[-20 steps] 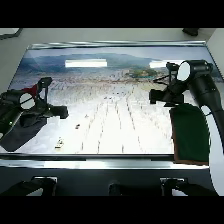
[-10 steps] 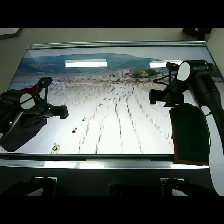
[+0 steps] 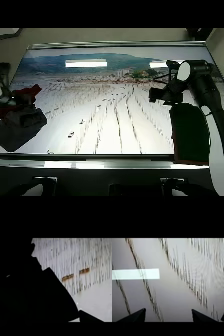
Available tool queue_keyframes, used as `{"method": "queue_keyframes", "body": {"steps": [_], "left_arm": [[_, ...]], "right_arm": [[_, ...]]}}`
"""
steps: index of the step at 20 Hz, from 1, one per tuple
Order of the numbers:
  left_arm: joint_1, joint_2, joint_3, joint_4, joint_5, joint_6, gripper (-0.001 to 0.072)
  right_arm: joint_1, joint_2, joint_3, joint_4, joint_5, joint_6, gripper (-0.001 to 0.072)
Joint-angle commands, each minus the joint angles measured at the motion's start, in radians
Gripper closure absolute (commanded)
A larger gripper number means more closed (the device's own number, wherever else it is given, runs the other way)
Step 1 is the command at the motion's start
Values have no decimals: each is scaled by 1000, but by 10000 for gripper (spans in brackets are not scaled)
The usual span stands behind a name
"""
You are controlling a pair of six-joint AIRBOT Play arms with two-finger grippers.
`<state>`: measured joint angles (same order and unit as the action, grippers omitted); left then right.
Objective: Fold the shirts.
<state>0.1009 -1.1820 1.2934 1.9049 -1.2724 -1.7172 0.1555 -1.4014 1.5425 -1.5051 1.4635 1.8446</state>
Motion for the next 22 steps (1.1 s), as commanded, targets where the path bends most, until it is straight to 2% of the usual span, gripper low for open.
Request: {"method": "queue_keyframes", "body": {"steps": [1,4,6,9,13,15,16,17,19,22], "left_arm": [[334,-50,10,-53,-109,-116,-13],[510,-103,-85,-166,-57,-104,-13],[561,-128,-148,-257,47,-32,-13],[569,-181,-200,-351,148,10,-13],[569,-281,-206,-496,179,132,-13],[569,-302,-206,-516,194,152,4],[570,-308,-206,-516,193,152,54],[571,-309,-205,-515,193,152,238],[571,-305,-204,-524,179,174,665],[568,-246,-153,-686,103,228,672]], "right_arm": [[1,-1,0,37,-15,1,47],[1,-1,0,47,-14,1,47],[1,-1,0,47,-15,0,47],[1,-1,0,49,-15,1,47],[1,-1,0,55,-14,1,47],[1,-1,0,55,-14,1,47],[1,-1,0,55,-14,1,47],[1,-1,0,56,-14,1,47],[1,-1,0,56,-14,1,47],[1,-1,1,56,-10,0,47]]}}
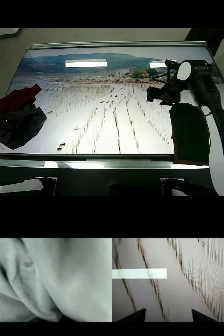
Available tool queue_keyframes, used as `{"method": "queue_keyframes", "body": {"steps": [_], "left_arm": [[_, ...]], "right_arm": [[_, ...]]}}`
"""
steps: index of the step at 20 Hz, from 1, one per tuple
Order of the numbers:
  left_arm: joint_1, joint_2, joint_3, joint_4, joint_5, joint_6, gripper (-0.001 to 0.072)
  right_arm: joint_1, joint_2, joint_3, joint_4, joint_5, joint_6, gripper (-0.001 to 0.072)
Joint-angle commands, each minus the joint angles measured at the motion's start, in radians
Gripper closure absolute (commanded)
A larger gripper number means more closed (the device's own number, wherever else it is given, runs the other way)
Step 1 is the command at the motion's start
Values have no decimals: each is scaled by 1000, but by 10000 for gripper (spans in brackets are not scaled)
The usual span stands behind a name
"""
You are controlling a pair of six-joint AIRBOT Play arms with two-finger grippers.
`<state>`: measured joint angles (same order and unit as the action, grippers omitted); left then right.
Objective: Fold the shirts.
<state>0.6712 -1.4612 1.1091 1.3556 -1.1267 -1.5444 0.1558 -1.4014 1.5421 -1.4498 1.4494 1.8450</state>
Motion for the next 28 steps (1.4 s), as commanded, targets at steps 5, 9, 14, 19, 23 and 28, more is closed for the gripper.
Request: {"method": "queue_keyframes", "body": {"steps": [5,9,14,19,23,28], "left_arm": [[-150,382,49,-572,137,144,672],[-465,655,35,-566,138,160,672],[-888,697,-49,-566,140,120,673],[-1232,458,-148,-566,141,125,672],[-1316,182,-74,-565,137,158,219],[-1052,134,196,-350,-84,117,61]], "right_arm": [[0,11,1,-2,27,-36,48],[0,65,1,-3,98,-77,48],[0,160,1,-3,180,-77,48],[0,241,1,-3,258,-76,48],[0,254,1,-6,246,-76,48],[0,245,-52,33,209,-75,47]]}}
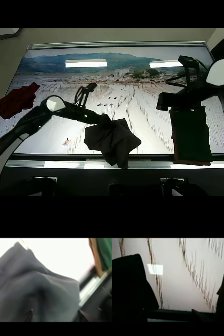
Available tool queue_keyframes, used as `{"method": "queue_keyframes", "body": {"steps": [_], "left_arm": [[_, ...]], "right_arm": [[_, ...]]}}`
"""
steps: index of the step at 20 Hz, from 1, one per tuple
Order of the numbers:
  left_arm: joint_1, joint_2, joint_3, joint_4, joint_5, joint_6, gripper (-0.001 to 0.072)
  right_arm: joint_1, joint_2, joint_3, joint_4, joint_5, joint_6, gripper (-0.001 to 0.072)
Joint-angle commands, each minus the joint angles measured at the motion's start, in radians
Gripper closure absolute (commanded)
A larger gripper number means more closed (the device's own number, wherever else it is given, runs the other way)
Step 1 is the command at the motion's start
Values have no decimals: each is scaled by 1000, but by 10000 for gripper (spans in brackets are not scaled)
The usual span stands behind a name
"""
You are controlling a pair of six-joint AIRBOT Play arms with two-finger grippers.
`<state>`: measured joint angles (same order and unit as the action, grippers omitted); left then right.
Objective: Fold the shirts.
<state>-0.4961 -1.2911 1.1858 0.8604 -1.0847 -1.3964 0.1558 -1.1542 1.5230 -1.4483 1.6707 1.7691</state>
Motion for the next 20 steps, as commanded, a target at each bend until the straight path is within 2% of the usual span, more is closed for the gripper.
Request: {"method": "queue_keyframes", "body": {"steps": [1,3,5,7,9,11,14,16,17,19,20], "left_arm": [[182,-19,128,209,-182,-43,61],[308,30,60,266,-307,-38,62],[375,105,-112,266,-317,-13,61],[390,187,-327,216,-250,15,62],[373,210,-477,80,-119,53,62],[335,175,-544,-26,7,83,62],[256,82,-543,-85,48,116,64],[218,40,-542,-95,66,118,189],[211,33,-542,-94,74,117,296],[215,32,-540,-94,77,114,645],[216,32,-537,-94,77,115,671]], "right_arm": [[0,-2,-86,81,-11,-15,46],[0,-2,-238,216,-15,-69,41],[0,-1,-419,324,-59,-127,34],[0,0,-569,365,-99,-180,26],[0,0,-666,368,-153,-226,26],[0,-1,-717,390,-220,-283,28],[0,-1,-760,473,-281,-332,24],[0,-1,-799,518,-327,-345,14],[1,-1,-829,537,-359,-346,10],[35,-1,-894,569,-450,-347,14],[76,-1,-923,592,-509,-357,14]]}}
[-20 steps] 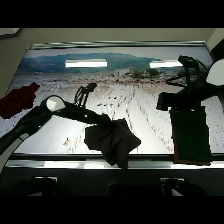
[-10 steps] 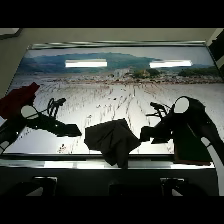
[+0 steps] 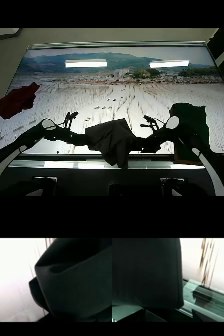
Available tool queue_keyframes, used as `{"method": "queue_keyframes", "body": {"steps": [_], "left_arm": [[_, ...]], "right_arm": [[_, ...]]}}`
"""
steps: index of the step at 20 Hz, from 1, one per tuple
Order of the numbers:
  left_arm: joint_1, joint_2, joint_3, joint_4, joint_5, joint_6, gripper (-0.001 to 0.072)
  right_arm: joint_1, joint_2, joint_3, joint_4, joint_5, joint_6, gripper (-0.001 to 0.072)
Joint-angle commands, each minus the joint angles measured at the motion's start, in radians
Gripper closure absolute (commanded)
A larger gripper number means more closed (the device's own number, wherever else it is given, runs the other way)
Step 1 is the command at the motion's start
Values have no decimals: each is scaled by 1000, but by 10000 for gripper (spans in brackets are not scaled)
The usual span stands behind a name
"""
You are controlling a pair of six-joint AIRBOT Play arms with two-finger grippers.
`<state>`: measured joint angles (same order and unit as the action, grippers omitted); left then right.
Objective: Fold the shirts.
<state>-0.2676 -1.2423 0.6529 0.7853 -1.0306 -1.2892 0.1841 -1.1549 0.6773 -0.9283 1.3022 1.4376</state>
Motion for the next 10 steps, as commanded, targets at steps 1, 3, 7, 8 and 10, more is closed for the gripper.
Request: {"method": "queue_keyframes", "body": {"steps": [1,3,7,8,10], "left_arm": [[-13,-14,-3,-19,22,8,671],[-13,-13,-3,-19,14,8,671],[-13,-13,-3,-19,-8,7,671],[-13,-13,-3,-19,-8,7,671],[-13,-13,-3,-19,-8,7,671]], "right_arm": [[97,0,-96,80,-198,-27,14],[187,-14,-106,85,-303,1,14],[278,-61,-105,188,-407,18,36],[299,-68,-105,215,-431,18,98],[320,-73,-105,251,-481,41,306]]}}
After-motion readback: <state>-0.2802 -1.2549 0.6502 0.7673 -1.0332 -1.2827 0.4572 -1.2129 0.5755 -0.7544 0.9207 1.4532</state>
